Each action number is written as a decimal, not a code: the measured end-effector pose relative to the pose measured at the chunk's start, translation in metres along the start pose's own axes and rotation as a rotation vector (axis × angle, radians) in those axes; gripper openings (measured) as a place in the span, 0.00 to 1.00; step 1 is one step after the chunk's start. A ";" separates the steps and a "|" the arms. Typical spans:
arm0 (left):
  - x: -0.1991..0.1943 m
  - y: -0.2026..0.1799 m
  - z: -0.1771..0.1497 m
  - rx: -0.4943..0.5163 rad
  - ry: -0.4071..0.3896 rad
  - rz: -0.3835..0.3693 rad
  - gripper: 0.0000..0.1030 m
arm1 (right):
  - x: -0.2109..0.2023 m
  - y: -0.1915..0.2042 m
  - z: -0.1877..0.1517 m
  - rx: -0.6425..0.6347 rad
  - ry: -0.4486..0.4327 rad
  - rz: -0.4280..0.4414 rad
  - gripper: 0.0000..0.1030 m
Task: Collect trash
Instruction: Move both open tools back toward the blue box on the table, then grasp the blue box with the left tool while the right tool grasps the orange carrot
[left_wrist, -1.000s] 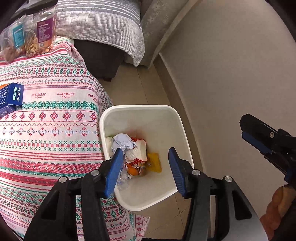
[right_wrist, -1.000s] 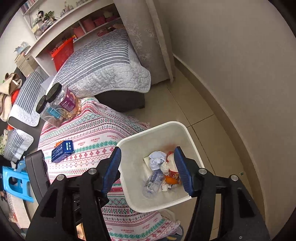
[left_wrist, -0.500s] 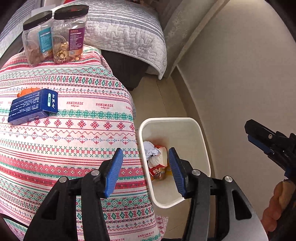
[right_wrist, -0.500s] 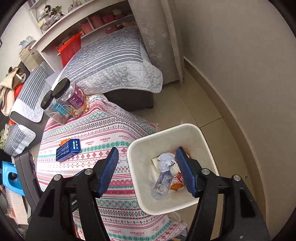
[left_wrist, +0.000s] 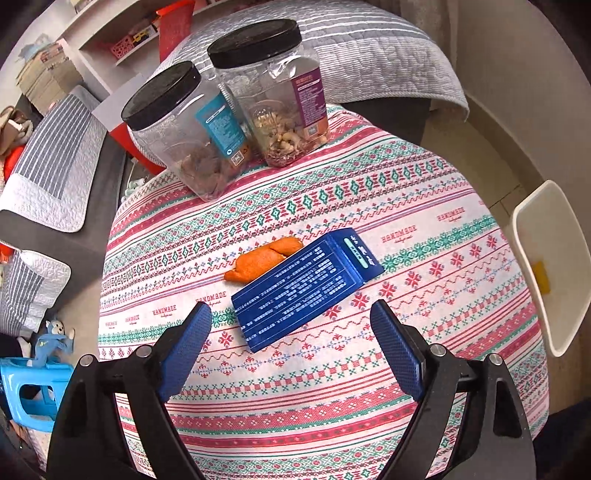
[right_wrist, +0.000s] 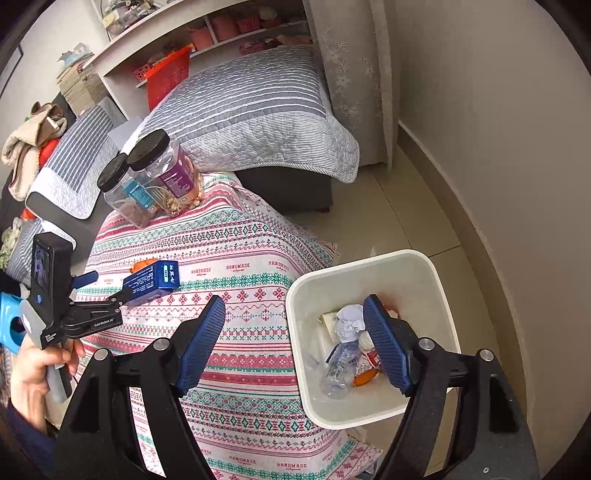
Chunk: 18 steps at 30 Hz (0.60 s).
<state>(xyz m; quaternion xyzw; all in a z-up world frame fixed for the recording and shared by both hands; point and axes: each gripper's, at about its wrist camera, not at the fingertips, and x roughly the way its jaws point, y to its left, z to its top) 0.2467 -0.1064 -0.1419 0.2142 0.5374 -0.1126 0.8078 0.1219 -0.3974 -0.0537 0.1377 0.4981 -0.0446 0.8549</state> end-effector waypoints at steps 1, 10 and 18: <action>0.005 0.003 -0.001 0.015 0.006 -0.005 0.82 | 0.003 0.005 -0.001 -0.010 0.010 0.002 0.75; 0.038 -0.031 -0.004 0.319 0.051 0.038 0.83 | 0.023 0.057 -0.014 -0.171 0.094 0.018 0.86; 0.079 -0.032 0.003 0.365 0.135 0.102 0.83 | 0.032 0.051 -0.010 -0.148 0.106 -0.022 0.87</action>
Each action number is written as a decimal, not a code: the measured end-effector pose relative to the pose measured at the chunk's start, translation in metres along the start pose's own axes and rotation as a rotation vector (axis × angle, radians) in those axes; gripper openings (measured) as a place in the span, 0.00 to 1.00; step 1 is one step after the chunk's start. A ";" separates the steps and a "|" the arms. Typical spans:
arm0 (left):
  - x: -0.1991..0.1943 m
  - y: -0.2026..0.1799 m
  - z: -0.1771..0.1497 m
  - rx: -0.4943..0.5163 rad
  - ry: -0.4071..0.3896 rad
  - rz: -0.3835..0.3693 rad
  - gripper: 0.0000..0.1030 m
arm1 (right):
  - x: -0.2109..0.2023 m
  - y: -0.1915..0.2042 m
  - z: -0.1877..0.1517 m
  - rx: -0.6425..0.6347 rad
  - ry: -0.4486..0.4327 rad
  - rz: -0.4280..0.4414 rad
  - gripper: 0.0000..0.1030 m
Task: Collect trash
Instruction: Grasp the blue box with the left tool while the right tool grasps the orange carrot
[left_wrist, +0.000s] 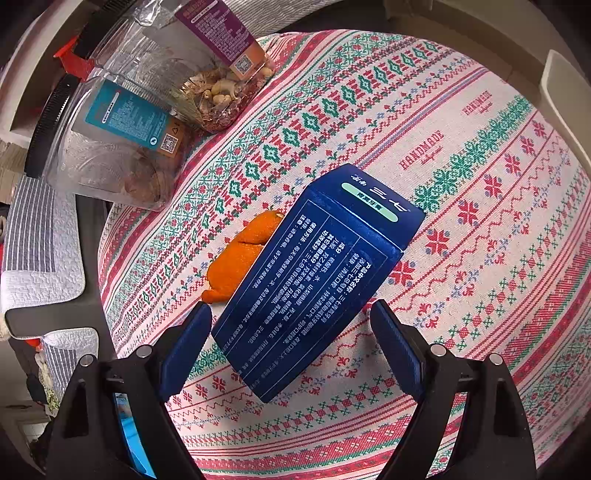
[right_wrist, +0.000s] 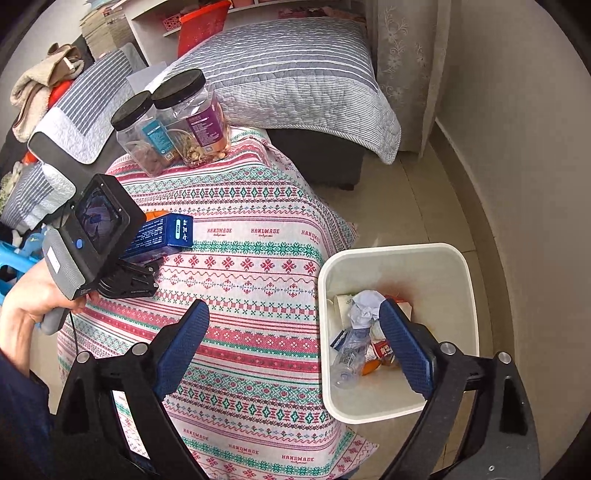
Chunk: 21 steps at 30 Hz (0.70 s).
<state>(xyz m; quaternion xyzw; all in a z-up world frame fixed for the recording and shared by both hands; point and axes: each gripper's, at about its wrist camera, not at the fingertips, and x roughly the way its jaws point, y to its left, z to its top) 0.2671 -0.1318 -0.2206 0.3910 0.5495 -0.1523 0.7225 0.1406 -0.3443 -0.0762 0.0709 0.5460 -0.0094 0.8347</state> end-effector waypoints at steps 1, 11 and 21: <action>0.004 0.001 -0.001 -0.001 0.002 -0.001 0.83 | 0.002 0.000 0.001 0.001 0.004 -0.001 0.87; 0.004 0.031 -0.014 -0.175 0.002 -0.109 0.53 | 0.022 0.024 0.013 -0.033 0.031 -0.011 0.87; -0.023 0.066 -0.054 -0.383 -0.111 -0.347 0.47 | 0.050 0.066 0.029 -0.055 0.061 0.002 0.87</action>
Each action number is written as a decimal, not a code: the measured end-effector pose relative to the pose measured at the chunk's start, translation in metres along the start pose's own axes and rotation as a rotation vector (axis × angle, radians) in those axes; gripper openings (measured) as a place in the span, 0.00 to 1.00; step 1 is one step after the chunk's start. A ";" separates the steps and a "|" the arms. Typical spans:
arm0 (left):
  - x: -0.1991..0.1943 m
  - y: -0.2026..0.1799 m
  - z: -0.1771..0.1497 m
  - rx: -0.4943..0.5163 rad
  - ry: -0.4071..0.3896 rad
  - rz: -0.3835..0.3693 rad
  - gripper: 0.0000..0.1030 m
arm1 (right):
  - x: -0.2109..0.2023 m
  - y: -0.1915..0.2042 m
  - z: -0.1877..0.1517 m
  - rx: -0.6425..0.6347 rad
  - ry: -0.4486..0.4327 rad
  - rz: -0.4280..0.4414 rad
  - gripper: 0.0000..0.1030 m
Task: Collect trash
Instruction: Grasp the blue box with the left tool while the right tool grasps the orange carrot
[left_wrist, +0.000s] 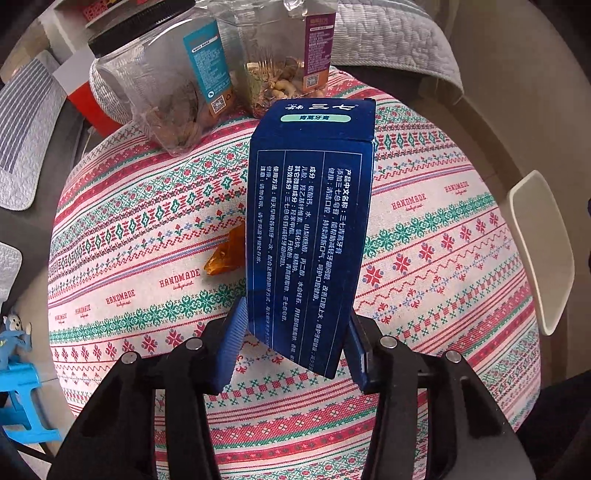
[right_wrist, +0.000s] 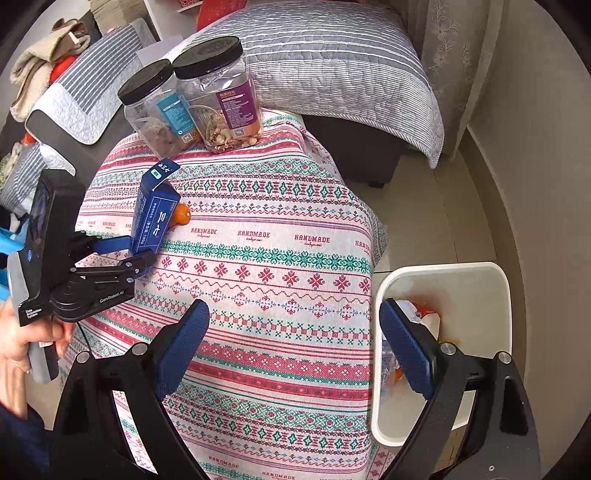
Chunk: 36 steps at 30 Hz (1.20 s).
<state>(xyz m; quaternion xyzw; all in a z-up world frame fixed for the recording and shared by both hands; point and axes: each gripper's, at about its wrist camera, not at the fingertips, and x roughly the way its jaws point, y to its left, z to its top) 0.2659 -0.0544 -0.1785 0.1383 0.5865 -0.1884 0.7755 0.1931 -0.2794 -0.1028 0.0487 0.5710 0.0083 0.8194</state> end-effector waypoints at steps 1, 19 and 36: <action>-0.006 0.006 -0.003 -0.024 -0.007 -0.024 0.47 | 0.003 0.004 0.002 0.001 0.001 0.002 0.87; -0.059 0.105 -0.064 -0.408 -0.051 -0.007 0.46 | 0.134 0.186 0.033 -0.523 -0.121 -0.010 0.77; -0.060 0.111 -0.071 -0.450 -0.078 -0.066 0.26 | 0.120 0.196 0.044 -0.542 -0.097 0.033 0.09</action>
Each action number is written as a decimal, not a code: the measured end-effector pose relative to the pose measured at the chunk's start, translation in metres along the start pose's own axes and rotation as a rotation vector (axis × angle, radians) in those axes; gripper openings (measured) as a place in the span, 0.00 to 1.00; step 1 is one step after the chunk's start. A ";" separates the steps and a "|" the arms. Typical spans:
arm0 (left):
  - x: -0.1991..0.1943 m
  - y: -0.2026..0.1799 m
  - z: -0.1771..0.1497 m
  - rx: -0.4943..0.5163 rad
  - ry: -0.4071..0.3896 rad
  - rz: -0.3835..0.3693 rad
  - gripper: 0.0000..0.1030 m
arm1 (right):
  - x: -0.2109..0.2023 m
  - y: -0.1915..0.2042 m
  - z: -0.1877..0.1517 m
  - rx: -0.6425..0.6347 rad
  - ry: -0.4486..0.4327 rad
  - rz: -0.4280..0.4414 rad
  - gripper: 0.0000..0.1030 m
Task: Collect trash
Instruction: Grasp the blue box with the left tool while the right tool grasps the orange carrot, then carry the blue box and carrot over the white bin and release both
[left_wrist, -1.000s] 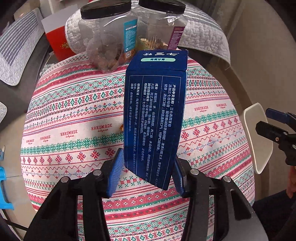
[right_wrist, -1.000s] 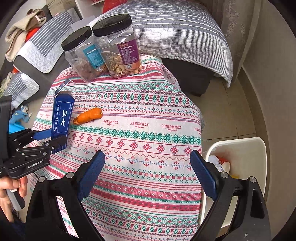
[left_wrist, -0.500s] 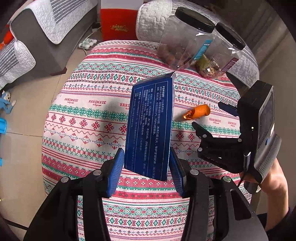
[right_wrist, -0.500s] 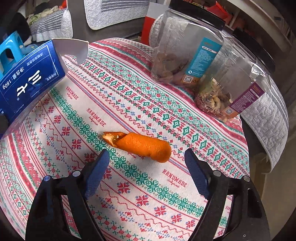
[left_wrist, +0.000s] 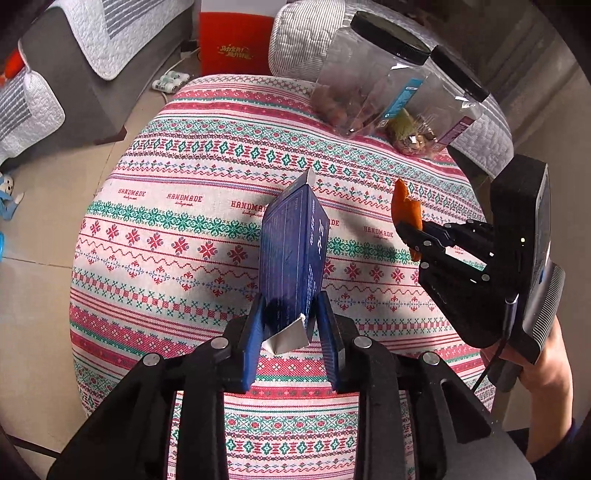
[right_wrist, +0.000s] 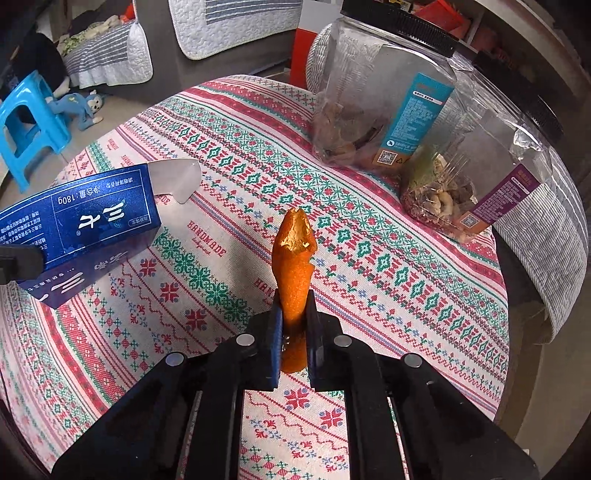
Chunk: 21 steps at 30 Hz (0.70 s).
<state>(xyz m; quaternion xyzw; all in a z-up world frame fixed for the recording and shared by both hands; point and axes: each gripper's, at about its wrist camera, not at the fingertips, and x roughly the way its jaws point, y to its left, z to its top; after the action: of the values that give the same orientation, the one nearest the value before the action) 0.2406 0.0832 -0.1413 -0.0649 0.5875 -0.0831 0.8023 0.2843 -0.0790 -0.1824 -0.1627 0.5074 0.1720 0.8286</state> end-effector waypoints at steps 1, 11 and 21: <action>-0.002 -0.001 0.000 -0.011 -0.008 -0.015 0.25 | -0.005 -0.005 -0.001 0.020 0.006 0.005 0.09; -0.043 -0.044 -0.003 -0.008 -0.106 -0.147 0.21 | -0.093 -0.047 -0.023 0.199 -0.022 0.067 0.09; -0.075 -0.110 -0.023 0.048 -0.157 -0.250 0.19 | -0.191 -0.062 -0.083 0.327 -0.139 0.089 0.09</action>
<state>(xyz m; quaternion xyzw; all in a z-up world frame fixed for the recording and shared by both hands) 0.1901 -0.0089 -0.0559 -0.1244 0.5082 -0.1910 0.8305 0.1651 -0.1938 -0.0412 0.0091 0.4770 0.1346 0.8685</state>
